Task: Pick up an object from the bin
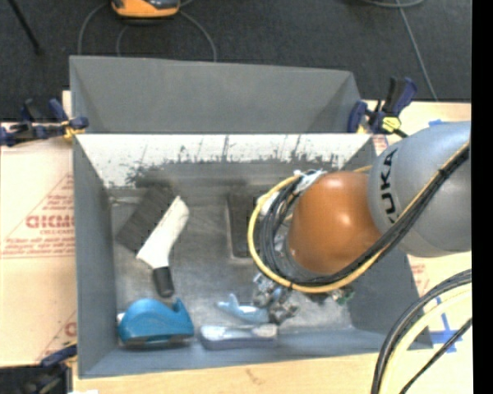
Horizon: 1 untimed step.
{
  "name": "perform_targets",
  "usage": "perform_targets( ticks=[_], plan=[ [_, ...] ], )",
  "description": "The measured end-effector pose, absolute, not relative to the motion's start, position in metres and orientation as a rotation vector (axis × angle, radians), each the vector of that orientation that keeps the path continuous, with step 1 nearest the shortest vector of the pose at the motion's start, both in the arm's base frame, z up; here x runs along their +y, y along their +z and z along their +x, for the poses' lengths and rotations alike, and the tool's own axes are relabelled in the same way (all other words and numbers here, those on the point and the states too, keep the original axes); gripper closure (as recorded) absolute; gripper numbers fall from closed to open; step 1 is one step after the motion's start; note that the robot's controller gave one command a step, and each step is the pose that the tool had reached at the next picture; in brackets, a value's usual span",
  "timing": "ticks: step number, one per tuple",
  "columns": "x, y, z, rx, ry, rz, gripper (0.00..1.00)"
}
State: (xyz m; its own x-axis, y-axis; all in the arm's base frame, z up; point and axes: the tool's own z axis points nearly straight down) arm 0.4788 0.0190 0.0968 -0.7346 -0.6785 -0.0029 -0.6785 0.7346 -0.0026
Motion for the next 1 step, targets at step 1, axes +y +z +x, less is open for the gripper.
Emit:
perform_targets(
  ticks=[1],
  plan=[
    [0.0189, 0.0991, 0.4789, 2.923, -0.002, -1.142, 1.00]
  ],
)
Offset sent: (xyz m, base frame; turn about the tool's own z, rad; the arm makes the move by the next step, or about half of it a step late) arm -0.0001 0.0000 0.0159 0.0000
